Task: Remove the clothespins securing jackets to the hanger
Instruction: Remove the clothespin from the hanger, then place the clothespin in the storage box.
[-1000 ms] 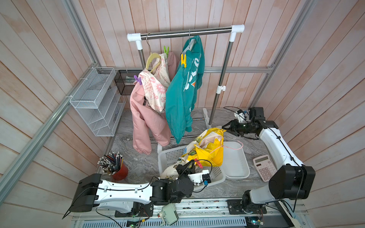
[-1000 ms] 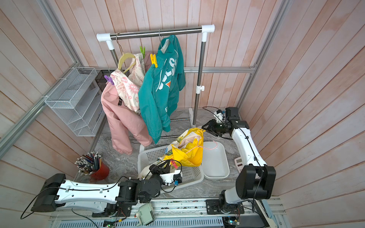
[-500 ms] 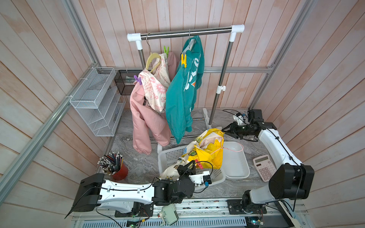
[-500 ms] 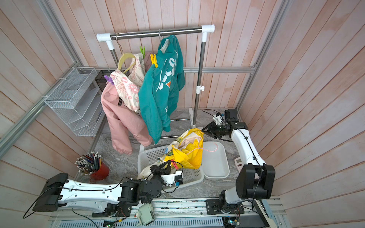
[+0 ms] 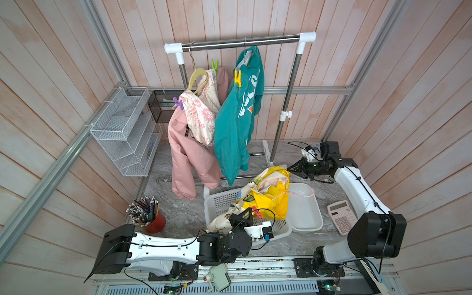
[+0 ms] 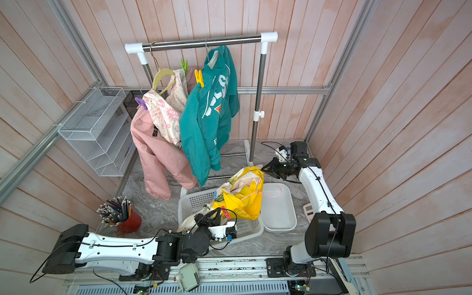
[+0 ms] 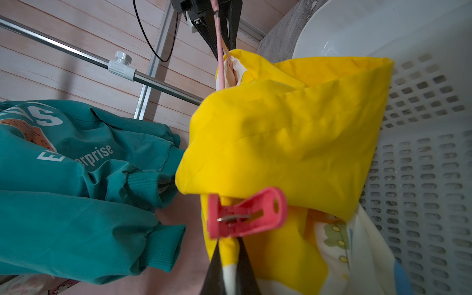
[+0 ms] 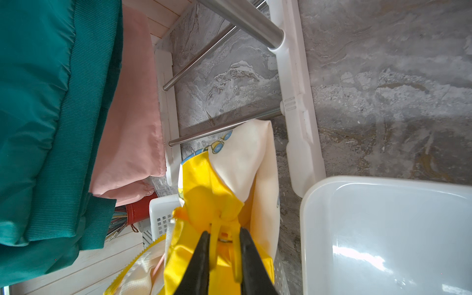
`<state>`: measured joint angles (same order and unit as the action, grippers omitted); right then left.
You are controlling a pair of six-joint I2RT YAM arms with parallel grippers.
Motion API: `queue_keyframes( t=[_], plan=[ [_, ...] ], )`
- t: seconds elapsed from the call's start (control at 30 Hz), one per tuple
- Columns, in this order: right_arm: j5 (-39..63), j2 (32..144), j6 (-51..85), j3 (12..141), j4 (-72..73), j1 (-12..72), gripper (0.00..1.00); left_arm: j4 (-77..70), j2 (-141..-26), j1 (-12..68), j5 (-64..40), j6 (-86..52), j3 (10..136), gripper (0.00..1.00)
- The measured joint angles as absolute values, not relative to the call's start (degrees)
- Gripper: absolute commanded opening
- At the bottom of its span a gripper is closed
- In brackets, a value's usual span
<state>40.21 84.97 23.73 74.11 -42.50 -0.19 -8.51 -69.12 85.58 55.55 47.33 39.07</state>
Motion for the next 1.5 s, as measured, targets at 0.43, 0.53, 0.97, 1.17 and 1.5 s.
queue_keyframes(
  t=[0.43,0.53,0.97,1.17,1.5],
  plan=[
    [40.6,83.1,23.6,74.5,-43.7,-3.8,0.04,-7.0,-69.3,85.7,56.0,45.9,39.1,0.00],
    [40.3,82.6,23.5,75.1,-43.8,-4.8,0.02,-6.8,-69.3,85.7,56.2,45.6,39.0,0.00],
    [29.1,80.1,17.0,64.5,-43.3,-7.0,0.03,-5.1,-69.3,85.7,57.3,42.7,38.7,0.00],
    [28.1,80.1,17.4,50.3,-40.2,-6.6,0.18,-4.8,-69.2,85.7,57.3,41.3,38.8,0.00],
    [25.3,78.6,16.4,48.4,-36.8,-5.8,0.57,-2.2,-68.2,85.6,57.1,36.9,40.5,0.00]
  ],
)
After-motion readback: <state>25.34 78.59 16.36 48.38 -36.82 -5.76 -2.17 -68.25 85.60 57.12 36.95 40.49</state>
